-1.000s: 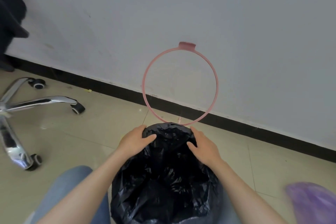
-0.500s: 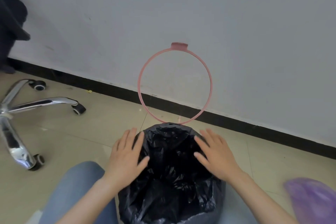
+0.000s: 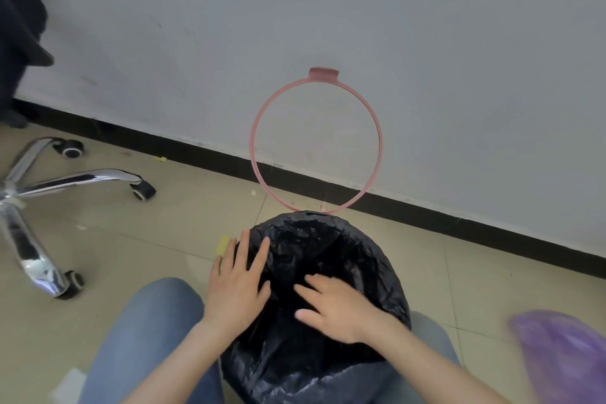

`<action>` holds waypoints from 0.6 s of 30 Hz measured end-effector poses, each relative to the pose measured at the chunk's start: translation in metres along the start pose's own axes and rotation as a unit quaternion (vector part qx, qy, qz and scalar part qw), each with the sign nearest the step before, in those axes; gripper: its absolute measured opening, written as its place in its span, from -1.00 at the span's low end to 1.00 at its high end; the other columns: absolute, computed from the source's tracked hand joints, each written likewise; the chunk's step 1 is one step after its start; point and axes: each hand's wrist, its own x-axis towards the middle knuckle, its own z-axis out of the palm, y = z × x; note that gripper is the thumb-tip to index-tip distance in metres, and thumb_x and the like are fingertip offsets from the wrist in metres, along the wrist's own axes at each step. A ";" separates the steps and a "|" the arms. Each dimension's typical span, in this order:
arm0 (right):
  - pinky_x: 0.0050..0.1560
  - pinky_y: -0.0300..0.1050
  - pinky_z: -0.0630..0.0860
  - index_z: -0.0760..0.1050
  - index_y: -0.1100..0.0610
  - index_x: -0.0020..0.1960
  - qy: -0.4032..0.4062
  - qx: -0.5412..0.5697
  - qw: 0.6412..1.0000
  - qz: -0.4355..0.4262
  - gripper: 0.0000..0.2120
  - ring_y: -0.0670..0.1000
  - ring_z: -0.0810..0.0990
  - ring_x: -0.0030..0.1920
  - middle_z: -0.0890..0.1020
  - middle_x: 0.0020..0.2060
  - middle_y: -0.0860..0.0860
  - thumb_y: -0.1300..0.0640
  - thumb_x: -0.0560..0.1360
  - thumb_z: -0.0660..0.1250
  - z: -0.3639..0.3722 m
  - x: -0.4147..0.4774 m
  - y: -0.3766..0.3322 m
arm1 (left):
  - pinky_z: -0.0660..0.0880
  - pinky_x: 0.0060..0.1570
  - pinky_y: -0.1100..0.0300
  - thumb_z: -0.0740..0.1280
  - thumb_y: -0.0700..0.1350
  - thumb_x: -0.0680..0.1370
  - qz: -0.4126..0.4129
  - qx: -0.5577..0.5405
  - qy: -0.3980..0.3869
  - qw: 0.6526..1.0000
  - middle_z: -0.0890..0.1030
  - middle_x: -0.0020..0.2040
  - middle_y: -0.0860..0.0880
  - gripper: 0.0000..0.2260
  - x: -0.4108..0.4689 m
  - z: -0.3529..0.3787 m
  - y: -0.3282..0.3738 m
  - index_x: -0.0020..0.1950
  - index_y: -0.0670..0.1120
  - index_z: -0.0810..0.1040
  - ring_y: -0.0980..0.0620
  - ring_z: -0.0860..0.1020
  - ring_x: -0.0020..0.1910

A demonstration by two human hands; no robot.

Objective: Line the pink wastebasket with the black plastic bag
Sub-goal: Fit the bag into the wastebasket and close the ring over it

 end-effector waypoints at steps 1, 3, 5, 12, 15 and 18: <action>0.51 0.02 -0.11 -0.05 0.06 0.48 -0.046 0.087 0.995 0.014 -0.25 0.09 -0.06 0.51 0.00 0.52 0.12 -0.36 0.44 -0.22 0.004 0.006 -0.012 | 0.50 0.10 -0.15 0.42 0.03 0.37 -0.013 -0.049 0.030 0.998 0.38 0.38 -0.27 -0.32 0.001 -0.001 0.001 0.41 -0.09 0.25 -0.29 0.44 0.29; 0.51 -0.03 -0.14 -0.15 0.10 0.48 -0.132 0.241 0.961 0.036 -0.35 0.05 -0.10 0.51 -0.07 0.52 0.10 -0.25 0.54 -0.12 0.015 0.016 -0.031 | 0.32 0.32 -0.09 0.18 0.07 0.54 -0.060 -0.113 0.034 0.991 0.16 0.50 -0.22 -0.41 0.003 -0.001 0.004 0.48 -0.12 0.09 -0.22 0.23 0.44; 0.49 -0.09 -0.16 -0.14 0.16 0.48 -0.199 0.282 0.938 0.027 -0.39 0.01 -0.10 0.51 -0.07 0.52 0.07 -0.18 0.58 -0.13 0.024 0.021 -0.043 | 0.25 0.38 -0.04 -0.13 0.21 0.48 -0.082 -0.124 0.042 0.988 0.09 0.53 -0.18 -0.33 0.003 -0.002 0.004 0.49 -0.15 0.04 -0.16 0.15 0.48; 0.47 -0.12 -0.09 -0.04 0.17 0.47 -0.296 0.289 0.910 0.013 -0.46 0.01 -0.02 0.50 0.03 0.52 0.06 -0.12 0.61 -0.13 0.034 0.019 -0.049 | 0.36 0.29 -0.07 -0.29 0.23 0.35 -0.067 -0.112 0.034 0.991 0.14 0.51 -0.18 -0.19 0.004 0.002 0.002 0.48 -0.20 0.08 -0.20 0.24 0.44; 0.48 -0.11 -0.04 0.04 0.17 0.47 -0.252 0.242 0.937 0.003 -0.47 0.04 0.06 0.49 0.11 0.50 0.08 -0.12 0.60 -0.11 0.033 0.017 -0.047 | 0.37 0.27 -0.11 -0.26 0.22 0.37 -0.071 -0.091 0.007 0.993 0.18 0.50 -0.19 -0.21 0.003 0.000 0.002 0.47 -0.20 0.11 -0.23 0.24 0.43; 0.49 0.04 0.08 0.09 0.11 0.46 -0.112 0.070 0.991 -0.014 -0.45 0.15 0.14 0.47 0.20 0.48 0.13 -0.15 0.57 -0.01 0.020 0.011 -0.025 | 0.41 0.17 -0.26 0.07 0.10 0.41 -0.010 0.050 0.062 0.997 0.45 0.35 -0.23 -0.41 0.003 0.001 0.005 0.34 -0.21 0.34 -0.28 0.32 0.33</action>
